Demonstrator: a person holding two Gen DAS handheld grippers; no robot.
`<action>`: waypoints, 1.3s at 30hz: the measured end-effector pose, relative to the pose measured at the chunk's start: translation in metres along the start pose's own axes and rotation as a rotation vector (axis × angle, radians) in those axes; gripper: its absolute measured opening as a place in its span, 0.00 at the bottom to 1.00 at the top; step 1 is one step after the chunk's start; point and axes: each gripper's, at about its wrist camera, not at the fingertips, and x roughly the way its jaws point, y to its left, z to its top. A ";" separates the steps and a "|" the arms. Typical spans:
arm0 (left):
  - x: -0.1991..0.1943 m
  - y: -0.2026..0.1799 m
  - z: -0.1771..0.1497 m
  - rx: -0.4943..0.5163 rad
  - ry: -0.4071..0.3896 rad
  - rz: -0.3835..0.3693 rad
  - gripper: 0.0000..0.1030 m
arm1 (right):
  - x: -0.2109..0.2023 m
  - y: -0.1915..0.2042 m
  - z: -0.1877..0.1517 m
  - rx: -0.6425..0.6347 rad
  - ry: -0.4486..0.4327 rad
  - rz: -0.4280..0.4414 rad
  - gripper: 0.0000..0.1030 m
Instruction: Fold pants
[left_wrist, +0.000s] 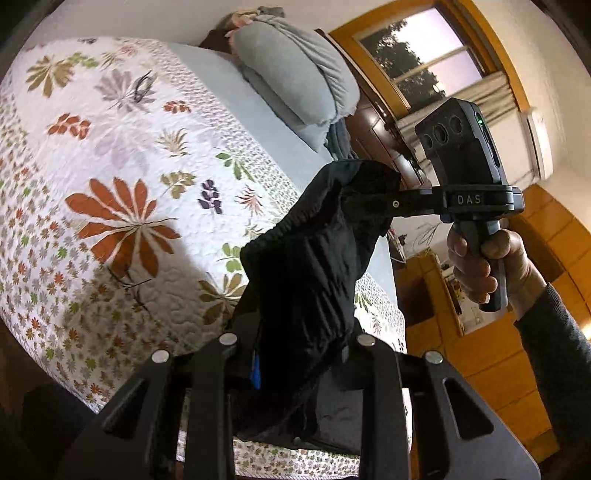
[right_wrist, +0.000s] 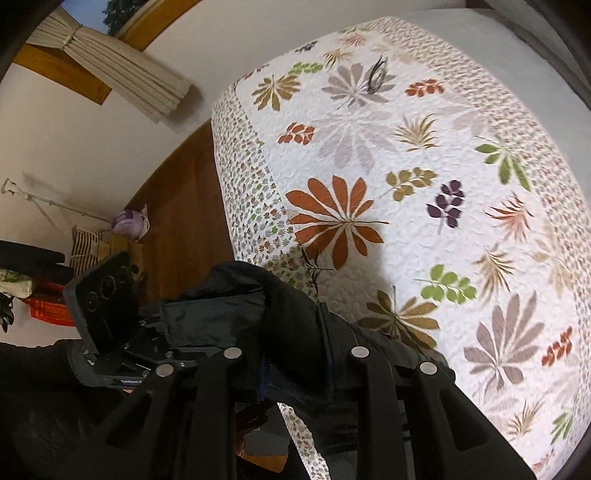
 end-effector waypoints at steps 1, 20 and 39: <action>-0.003 -0.005 -0.004 0.006 0.002 0.001 0.24 | -0.006 -0.001 -0.005 0.006 -0.010 -0.007 0.22; 0.006 -0.106 -0.029 0.177 0.048 0.069 0.24 | -0.081 -0.009 -0.090 0.052 -0.146 -0.048 0.22; 0.034 -0.178 -0.060 0.301 0.094 0.100 0.24 | -0.121 -0.032 -0.157 -0.013 -0.237 -0.092 0.22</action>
